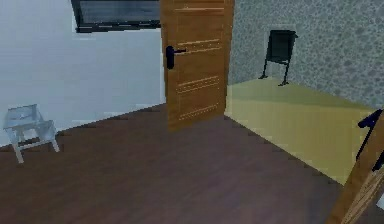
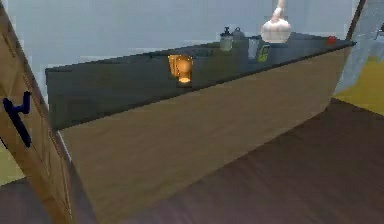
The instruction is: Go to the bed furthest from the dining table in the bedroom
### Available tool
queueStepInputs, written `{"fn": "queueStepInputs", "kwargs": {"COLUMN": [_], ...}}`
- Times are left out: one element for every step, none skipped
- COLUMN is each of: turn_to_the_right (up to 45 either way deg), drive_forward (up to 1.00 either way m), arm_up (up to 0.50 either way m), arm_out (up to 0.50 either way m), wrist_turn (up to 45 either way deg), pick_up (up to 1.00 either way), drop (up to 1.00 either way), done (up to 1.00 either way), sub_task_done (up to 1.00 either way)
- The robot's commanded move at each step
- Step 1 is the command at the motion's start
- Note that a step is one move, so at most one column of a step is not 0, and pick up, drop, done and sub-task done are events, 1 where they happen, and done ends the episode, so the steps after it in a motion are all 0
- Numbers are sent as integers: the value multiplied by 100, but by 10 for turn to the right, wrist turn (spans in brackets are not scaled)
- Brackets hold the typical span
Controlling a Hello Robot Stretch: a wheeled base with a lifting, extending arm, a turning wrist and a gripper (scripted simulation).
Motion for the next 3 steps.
{"fn": "queueStepInputs", "kwargs": {"turn_to_the_right": [0,120,0], "drive_forward": [55,0,50], "arm_up": [0,0,0], "arm_out": [0,0,0], "wrist_turn": [0,0,0], "pick_up": [0,0,0], "drop": [0,0,0], "done": [0,0,0], "sub_task_done": [0,0,0]}}
